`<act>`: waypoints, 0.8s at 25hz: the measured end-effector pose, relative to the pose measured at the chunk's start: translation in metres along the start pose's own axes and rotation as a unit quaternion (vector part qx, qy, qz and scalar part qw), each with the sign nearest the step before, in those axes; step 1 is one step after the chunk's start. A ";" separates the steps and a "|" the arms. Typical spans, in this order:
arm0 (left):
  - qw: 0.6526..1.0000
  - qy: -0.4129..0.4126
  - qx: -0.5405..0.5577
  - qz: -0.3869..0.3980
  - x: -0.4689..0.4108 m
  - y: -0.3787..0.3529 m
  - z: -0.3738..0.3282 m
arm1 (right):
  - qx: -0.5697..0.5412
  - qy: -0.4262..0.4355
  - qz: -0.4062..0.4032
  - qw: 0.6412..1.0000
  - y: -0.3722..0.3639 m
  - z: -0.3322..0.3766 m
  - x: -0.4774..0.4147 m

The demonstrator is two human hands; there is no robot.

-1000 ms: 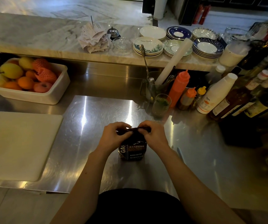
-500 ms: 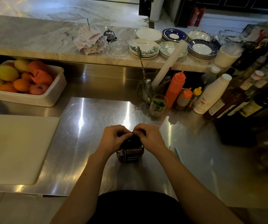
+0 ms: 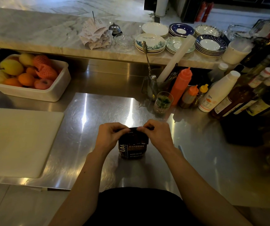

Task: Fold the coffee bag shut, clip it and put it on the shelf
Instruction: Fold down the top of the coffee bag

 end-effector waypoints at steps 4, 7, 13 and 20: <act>0.998 0.019 0.010 0.051 -0.007 -0.003 0.001 | -0.016 -0.002 -0.020 1.000 0.006 -0.005 0.001; 0.996 0.041 0.016 0.083 -0.005 -0.005 0.007 | -0.030 -0.020 -0.017 0.999 0.008 -0.011 0.003; 0.997 0.044 0.056 0.024 -0.002 -0.009 0.014 | -0.080 -0.038 0.049 0.995 0.001 -0.029 0.010; 0.992 0.069 0.086 0.063 0.006 -0.013 0.028 | -0.081 -0.047 -0.033 0.995 -0.004 -0.033 0.011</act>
Point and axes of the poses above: each hand's wrist, its own x-axis away from the middle knuckle, its own y-axis out of the back of the hand, z = x × y, the point moved 3 cm from there along -x, towards the middle knuckle, and after that the axes turned 2 degrees about -y, right-handed, at the moved point
